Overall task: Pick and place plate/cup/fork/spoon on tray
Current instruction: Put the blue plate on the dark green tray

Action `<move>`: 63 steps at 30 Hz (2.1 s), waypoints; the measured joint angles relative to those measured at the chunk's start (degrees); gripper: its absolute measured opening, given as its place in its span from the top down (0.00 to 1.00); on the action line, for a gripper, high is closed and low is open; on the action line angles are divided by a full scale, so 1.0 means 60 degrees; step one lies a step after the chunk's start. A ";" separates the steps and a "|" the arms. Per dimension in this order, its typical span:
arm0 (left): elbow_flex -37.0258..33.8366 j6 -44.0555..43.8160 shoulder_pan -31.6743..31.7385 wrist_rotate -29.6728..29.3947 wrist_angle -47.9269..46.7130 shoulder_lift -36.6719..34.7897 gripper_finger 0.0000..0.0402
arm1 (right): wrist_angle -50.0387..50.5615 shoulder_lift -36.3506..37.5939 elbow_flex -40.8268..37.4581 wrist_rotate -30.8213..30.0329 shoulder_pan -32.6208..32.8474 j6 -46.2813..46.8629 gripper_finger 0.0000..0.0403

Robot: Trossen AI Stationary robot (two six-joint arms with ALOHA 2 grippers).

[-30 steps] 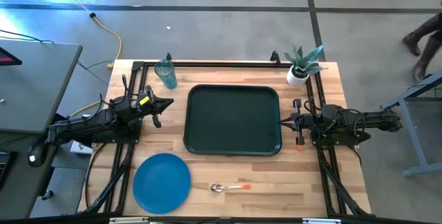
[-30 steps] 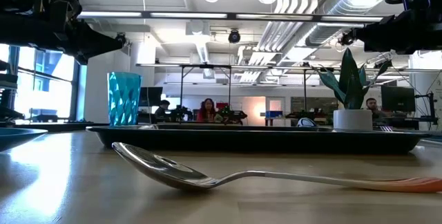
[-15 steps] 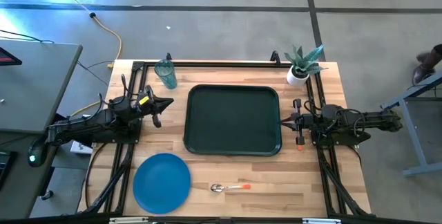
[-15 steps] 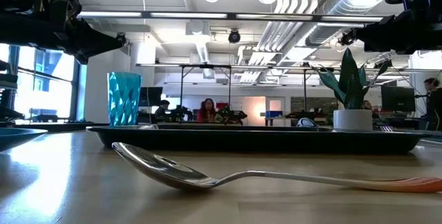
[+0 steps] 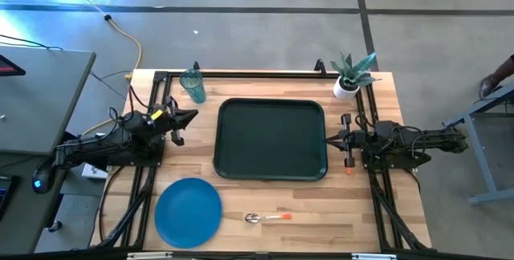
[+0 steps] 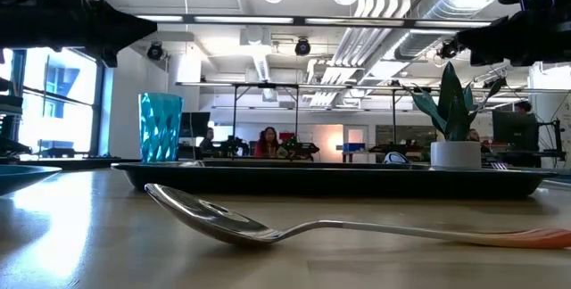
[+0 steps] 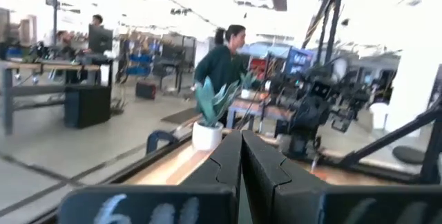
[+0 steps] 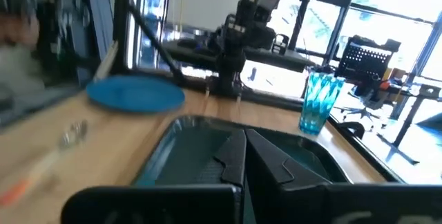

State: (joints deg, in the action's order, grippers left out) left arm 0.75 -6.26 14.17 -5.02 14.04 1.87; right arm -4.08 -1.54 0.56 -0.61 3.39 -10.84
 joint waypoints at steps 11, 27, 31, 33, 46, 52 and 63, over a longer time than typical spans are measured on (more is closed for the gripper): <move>0.0000 -0.0783 0.0007 -0.1858 0.0211 0.1147 0.99 | -0.2222 0.0004 0.0000 -0.1273 -0.0021 0.1201 1.00; -0.0004 -0.1021 0.0007 -0.3009 0.3286 0.4985 0.99 | -0.1183 -0.0270 0.0000 -0.4051 -0.0460 0.2683 0.78; 0.0066 -0.1350 0.0004 -0.2998 0.3231 0.5912 0.97 | -0.0534 -0.0710 0.0000 -0.3821 -0.0638 0.3671 0.69; 0.0219 -0.1459 0.0003 -0.2731 0.3216 0.6359 0.94 | -0.0439 -0.1028 0.0000 -0.3840 -0.0686 0.3808 0.67; 0.3136 -0.2941 -0.0325 0.0536 -0.0991 0.8254 0.76 | -0.1862 -0.2773 0.0000 -0.3175 -0.0769 0.3731 0.65; 0.3330 -0.2839 -0.0510 0.0484 -0.1226 0.8716 0.75 | -0.2842 -0.3313 0.0000 -0.3428 -0.1224 0.3563 0.65; 0.3330 -0.2549 -0.0492 0.0628 -0.2064 0.8874 0.75 | -0.3475 -0.4703 0.0000 -0.3570 -0.1866 0.3887 0.65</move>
State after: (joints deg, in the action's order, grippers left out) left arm 20.73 -21.55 11.22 -1.25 1.66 55.11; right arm -24.94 -29.76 0.56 -22.03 -7.81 12.49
